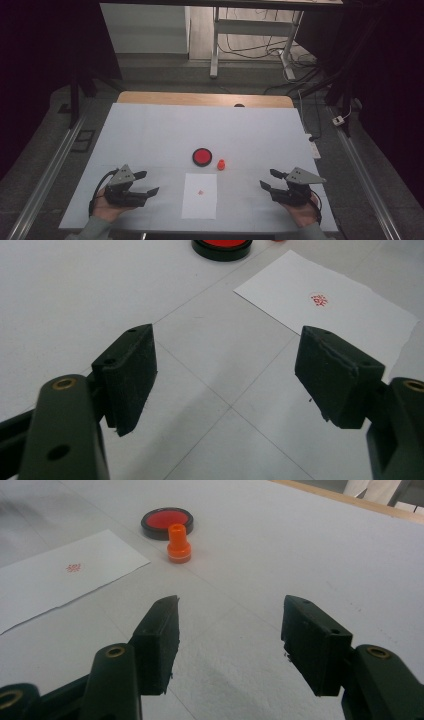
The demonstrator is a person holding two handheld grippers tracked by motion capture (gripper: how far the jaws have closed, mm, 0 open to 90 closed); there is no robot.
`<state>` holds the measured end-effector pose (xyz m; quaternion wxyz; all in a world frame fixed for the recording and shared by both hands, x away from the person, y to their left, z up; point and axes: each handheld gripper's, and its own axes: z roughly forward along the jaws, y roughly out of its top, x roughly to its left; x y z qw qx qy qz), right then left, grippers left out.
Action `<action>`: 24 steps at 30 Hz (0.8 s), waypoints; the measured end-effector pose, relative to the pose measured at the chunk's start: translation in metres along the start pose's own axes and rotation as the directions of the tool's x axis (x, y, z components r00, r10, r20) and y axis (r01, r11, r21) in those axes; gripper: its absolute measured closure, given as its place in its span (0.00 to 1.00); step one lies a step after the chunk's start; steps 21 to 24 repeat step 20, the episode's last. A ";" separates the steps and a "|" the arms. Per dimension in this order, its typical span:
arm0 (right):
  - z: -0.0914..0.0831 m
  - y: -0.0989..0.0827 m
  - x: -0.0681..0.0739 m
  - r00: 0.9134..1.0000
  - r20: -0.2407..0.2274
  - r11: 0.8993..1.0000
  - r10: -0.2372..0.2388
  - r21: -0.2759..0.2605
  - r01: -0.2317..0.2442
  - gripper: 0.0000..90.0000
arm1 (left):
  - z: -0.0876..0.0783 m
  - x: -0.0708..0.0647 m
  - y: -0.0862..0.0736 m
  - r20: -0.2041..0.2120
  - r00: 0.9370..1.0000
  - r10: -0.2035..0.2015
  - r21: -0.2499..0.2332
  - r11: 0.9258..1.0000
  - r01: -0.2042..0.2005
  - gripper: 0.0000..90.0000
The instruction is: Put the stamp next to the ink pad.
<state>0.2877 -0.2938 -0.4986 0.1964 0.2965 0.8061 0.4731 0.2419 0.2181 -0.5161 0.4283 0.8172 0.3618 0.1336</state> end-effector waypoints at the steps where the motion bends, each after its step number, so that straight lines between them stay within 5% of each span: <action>1: 0.000 0.000 0.000 1.000 0.000 1.000 -0.001 -0.001 0.001 0.45 | 0.000 0.000 0.000 0.001 1.000 0.000 0.000 1.000 0.000 0.28; 24: 0.001 0.000 0.000 1.000 -0.002 1.000 -0.003 0.002 0.003 0.45 | 0.000 0.000 0.000 0.002 1.000 0.001 0.000 1.000 -0.001 0.28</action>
